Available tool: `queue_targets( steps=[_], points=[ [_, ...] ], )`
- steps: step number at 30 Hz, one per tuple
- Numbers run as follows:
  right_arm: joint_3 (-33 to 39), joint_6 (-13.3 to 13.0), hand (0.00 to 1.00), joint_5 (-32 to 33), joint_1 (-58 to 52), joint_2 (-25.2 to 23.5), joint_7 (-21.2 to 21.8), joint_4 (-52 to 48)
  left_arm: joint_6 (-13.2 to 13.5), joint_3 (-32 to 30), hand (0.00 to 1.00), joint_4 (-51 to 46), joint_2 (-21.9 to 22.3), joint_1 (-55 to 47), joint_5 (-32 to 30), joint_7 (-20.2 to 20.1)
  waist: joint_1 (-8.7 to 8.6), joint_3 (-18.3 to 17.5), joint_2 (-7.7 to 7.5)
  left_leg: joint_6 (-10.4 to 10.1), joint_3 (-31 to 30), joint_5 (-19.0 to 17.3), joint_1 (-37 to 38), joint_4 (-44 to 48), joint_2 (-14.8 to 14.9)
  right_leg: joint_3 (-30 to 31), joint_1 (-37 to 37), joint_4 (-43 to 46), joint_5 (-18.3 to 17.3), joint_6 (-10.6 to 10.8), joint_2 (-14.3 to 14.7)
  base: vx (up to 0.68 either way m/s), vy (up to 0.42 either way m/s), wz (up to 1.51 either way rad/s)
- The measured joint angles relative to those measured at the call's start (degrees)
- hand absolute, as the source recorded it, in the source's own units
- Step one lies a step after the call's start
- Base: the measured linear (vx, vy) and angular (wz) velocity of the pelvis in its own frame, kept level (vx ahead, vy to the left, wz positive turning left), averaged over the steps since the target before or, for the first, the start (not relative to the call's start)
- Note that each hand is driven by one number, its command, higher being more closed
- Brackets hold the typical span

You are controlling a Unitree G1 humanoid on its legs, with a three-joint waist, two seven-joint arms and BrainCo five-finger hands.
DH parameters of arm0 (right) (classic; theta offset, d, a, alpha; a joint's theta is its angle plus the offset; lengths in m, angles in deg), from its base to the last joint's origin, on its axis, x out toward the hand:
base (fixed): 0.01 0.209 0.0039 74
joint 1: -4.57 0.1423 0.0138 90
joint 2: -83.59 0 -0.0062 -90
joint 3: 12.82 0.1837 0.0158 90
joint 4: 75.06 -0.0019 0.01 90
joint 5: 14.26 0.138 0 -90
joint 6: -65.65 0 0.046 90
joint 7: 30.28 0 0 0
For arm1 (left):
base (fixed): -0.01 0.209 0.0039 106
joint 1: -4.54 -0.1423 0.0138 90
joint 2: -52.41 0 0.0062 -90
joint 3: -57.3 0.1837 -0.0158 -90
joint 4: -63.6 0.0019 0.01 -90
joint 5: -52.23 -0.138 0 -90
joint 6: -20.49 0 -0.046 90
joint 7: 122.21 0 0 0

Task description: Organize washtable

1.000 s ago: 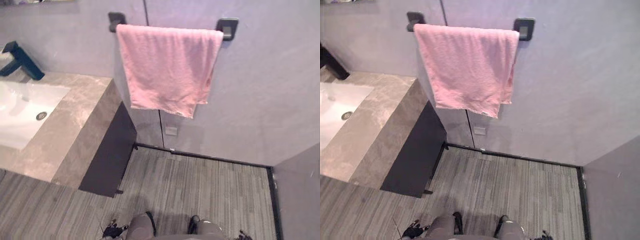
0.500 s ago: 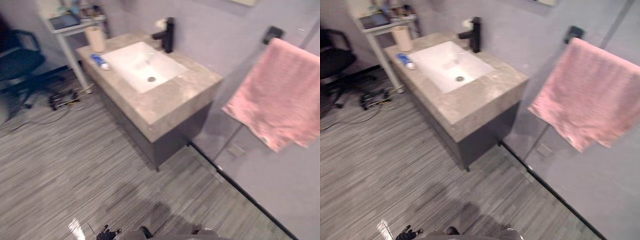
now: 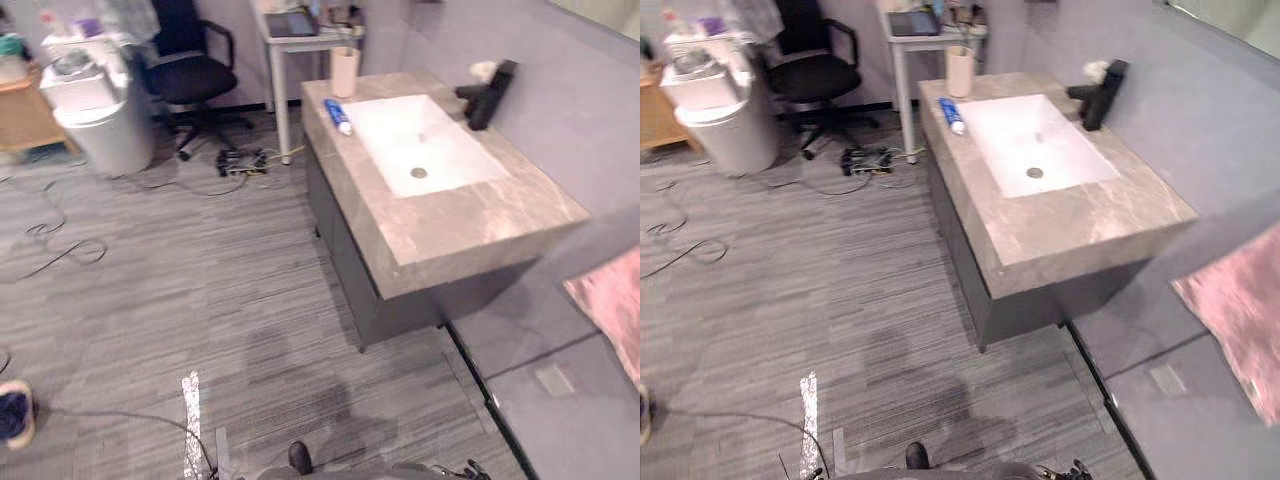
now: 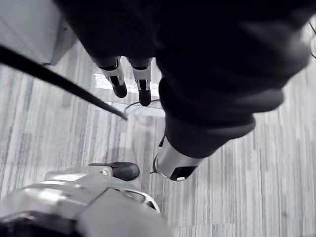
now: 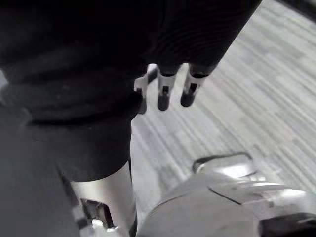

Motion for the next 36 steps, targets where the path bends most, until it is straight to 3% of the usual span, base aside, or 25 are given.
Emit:
queue_targets(
  steps=[1,2,6,13,15,16,17,18,19,20,21,22,23,24,25,26,27,28,30,31,32,33,34,35,36],
  points=[
    [0.3,0.1,0.00,-0.4,0.1,-0.2,0.0,0.5,-0.1,-0.4,0.00,0.6,0.2,0.0,-0.4,0.5,0.53,0.0,-0.02,-0.2,-1.2,0.1,0.6,-0.3,-0.4,-1.3,1.5,-0.9,-1.4,1.3,-0.8,0.02,-0.121,0.60],
    [0.2,0.3,0.00,-0.5,0.4,0.2,0.0,0.6,0.0,-1.0,0.00,0.5,0.3,0.0,-0.4,0.6,0.77,0.0,-0.07,-0.3,-1.3,0.2,0.8,-0.3,-0.2,-1.4,1.8,-1.0,-1.5,1.2,-0.8,-0.01,-0.090,0.25],
    [0.1,0.4,0.00,-1.8,0.9,1.8,-0.1,0.9,-0.1,-1.6,0.00,2.1,1.8,-0.2,-0.5,0.5,0.30,0.1,2.24,-0.8,-0.9,0.2,0.2,-0.4,0.7,-1.2,1.8,-2.8,-1.6,1.2,0.6,-0.04,-0.060,-0.07],
    [0.2,0.1,0.00,0.4,1.8,0.6,-0.1,1.8,-0.2,-1.9,0.00,1.9,0.7,0.4,-0.9,0.5,0.41,0.9,-0.08,-0.8,0.0,-0.3,-0.9,-0.4,0.2,-0.8,2.6,-6.3,1.0,2.7,0.3,0.04,0.003,-0.05],
    [0.4,0.0,0.00,0.3,2.6,-0.3,-0.1,1.8,-0.2,-2.3,0.00,1.7,-0.2,0.4,-1.4,0.5,0.58,1.4,-1.10,0.2,0.2,-1.7,-1.5,-0.3,-0.7,-1.2,2.7,-6.5,1.1,5.3,-1.1,0.10,0.142,0.03],
    [0.6,0.0,0.00,0.3,2.7,-0.4,-0.1,1.8,-0.2,-2.6,0.00,1.7,-0.3,0.5,-2.0,0.5,0.54,1.6,-1.77,1.3,0.8,-3.3,-1.5,0.0,-1.3,-1.6,1.9,-4.2,0.8,9.2,-2.3,0.09,0.161,0.16],
    [0.6,-0.1,0.00,0.3,2.7,-0.3,0.0,1.7,-0.2,-3.0,0.00,1.7,-0.1,0.5,-2.0,0.5,0.57,1.7,-1.66,1.7,1.3,-3.9,-1.6,0.7,-1.2,-1.9,0.4,-0.9,0.6,10.1,-2.7,0.12,0.147,0.28],
    [0.8,-0.1,0.00,0.3,3.1,0.3,0.0,1.5,-0.1,-3.7,0.00,1.6,0.5,0.5,-2.0,0.5,0.75,2.6,-0.62,2.6,1.5,-6.2,-2.5,4.8,-0.6,-2.0,-3.8,9.4,1.6,11.3,-3.1,0.10,0.180,0.25],
    [0.9,-0.4,0.00,0.3,3.4,0.4,0.0,1.3,-0.1,-4.2,0.00,1.6,0.8,0.0,-2.0,0.6,1.02,4.0,-0.10,3.8,0.9,-9.7,-2.5,10.0,0.2,-1.8,-8.5,22.2,5.0,11.2,-4.0,0.09,0.187,0.26],
    [0.9,-0.8,0.00,0.3,3.4,0.4,0.0,1.1,-0.2,-4.3,0.00,1.5,0.9,-0.1,-2.0,0.6,0.85,4.9,0.57,4.1,0.3,-11.5,-2.1,12.0,0.4,-1.8,-11.3,28.3,6.1,10.8,-4.5,0.12,0.224,0.25],
    [0.8,-0.8,0.00,0.3,3.0,0.9,0.1,0.1,-0.8,-4.5,0.00,1.5,1.1,-0.4,-1.9,0.7,0.91,5.1,0.52,4.9,-0.8,-14.5,-0.9,14.7,1.1,-1.9,-14.1,33.2,2.5,9.1,-3.4,0.16,0.222,0.32],
    [0.5,-0.7,0.00,0.3,2.3,0.2,0.1,-0.7,-0.8,-4.5,0.00,1.4,1.0,-0.5,-1.9,0.6,0.95,5.1,0.64,5.1,-1.2,-15.9,0.2,15.1,1.7,-3.5,-15.8,32.4,-1.0,6.8,-1.1,0.18,0.244,0.29],
    [0.5,-0.8,0.00,0.3,2.1,0.0,0.1,-0.8,-0.8,-4.5,0.00,1.3,1.0,-0.3,-1.8,0.6,0.92,5.1,0.64,4.9,-1.2,-16.3,0.4,15.0,1.8,-4.1,-16.5,31.3,-1.6,6.4,-0.2,0.20,0.262,0.25],
    [0.7,-1.1,0.00,0.2,1.8,0.3,0.1,-0.7,-0.8,-4.7,0.00,0.8,1.4,0.5,-1.9,0.6,0.69,5.1,0.57,2.8,-0.5,-18.1,1.4,13.5,2.0,-5.2,-18.4,24.8,-1.7,5.7,3.1,0.26,0.240,0.15],
    [0.6,-1.0,0.00,0.1,1.2,-0.8,0.2,-0.6,-0.7,-6.3,0.00,0.3,1.3,1.2,-1.9,0.5,0.60,4.5,-0.75,-1.0,5.3,-21.5,2.2,14.5,3.1,-5.7,-19.5,16.3,-1.4,5.3,4.8,0.33,0.196,0.26],
    [1.0,-1.1,0.00,0.1,0.5,-1.2,0.1,-0.9,-0.7,-7.0,0.00,-0.1,1.4,1.9,-1.9,0.5,0.12,4.8,-1.19,-0.8,7.7,-22.1,1.8,16.7,4.5,-6.3,-19.8,12.9,-0.6,4.6,5.4,0.44,0.056,0.35],
    [1.5,-0.7,0.00,-0.3,-0.1,-0.9,0.4,0.3,-0.7,-8.4,0.00,-0.9,2.0,3.0,-1.9,0.6,-0.29,5.9,-0.88,0.8,8.1,-21.9,3.4,16.2,3.5,-5.8,-20.2,7.6,2.3,4.6,7.1,0.61,0.062,0.32],
    [1.2,0.2,0.00,-0.4,-0.9,-1.0,1.0,1.7,-0.6,-9.2,0.00,-1.5,2.1,2.8,-1.9,0.5,0.27,5.8,-1.14,0.9,8.4,-22.3,6.7,13.2,1.3,-5.8,-20.3,4.2,4.7,2.5,8.6,0.59,0.084,0.35],
    [1.4,0.9,0.00,-1.5,-2.6,-1.3,1.6,2.1,-0.5,-11.3,0.00,-2.6,3.0,2.7,-2.2,0.3,-0.36,5.5,-0.32,0.1,7.6,-23.0,10.4,9.8,0.0,-6.2,-21.4,6.4,5.3,0.2,10.9,0.43,0.148,0.49],
    [1.9,1.5,0.00,-2.1,-3.4,-1.2,2.0,2.0,-0.4,-13.6,0.00,-3.5,4.4,2.0,-2.7,0.2,-0.99,4.7,0.80,-2.0,6.7,-24.2,12.5,9.6,0.3,-7.7,-22.6,10.0,4.4,-4.1,13.4,0.56,0.153,0.66],
    [2.6,2.1,0.00,-3.1,-3.5,-1.3,2.4,1.8,-0.3,-15.2,0.00,-3.5,5.1,1.4,-3.2,0.2,-1.07,3.7,0.76,-2.8,7.3,-24.7,12.6,12.7,0.5,-9.3,-23.3,12.2,4.4,-7.2,15.2,0.77,0.167,0.57],
    [2.7,2.2,0.00,-3.7,-3.6,-1.3,2.5,1.5,-0.4,-15.7,0.00,-3.8,5.5,1.2,-3.2,0.2,-1.10,2.9,0.75,-3.9,7.6,-25.3,12.2,15.5,0.6,-10.1,-23.4,12.2,5.3,-8.7,15.9,0.84,0.147,0.32],
    [2.6,2.2,0.00,-4.0,-4.8,-1.6,2.6,-0.4,-0.9,-18.1,0.00,-4.6,6.5,0.7,-3.0,0.2,-0.80,0.8,0.21,-5.8,8.4,-27.0,9.5,25.0,0.6,-12.4,-22.8,10.1,6.3,-14.9,16.6,0.92,0.190,-0.33],
    [2.3,2.4,0.00,-4.1,-4.2,0.3,2.9,-2.5,-1.4,-20.0,0.00,-4.7,8.1,1.1,-3.1,0.5,1.18,0.0,2.86,-6.1,8.6,-27.1,4.7,39.9,4.9,-12.4,-21.2,11.2,3.2,-16.1,17.8,0.62,0.138,-0.51],
    [1.8,2.1,0.00,-3.4,-3.7,0.6,2.7,-3.9,-1.6,-20.0,0.00,-4.8,8.3,1.3,-3.1,0.5,1.22,-0.2,3.47,-5.8,8.6,-27.0,1.8,47.4,7.0,-10.4,-20.8,11.5,1.8,-15.2,18.2,0.85,0.328,-0.66]
  ],
)
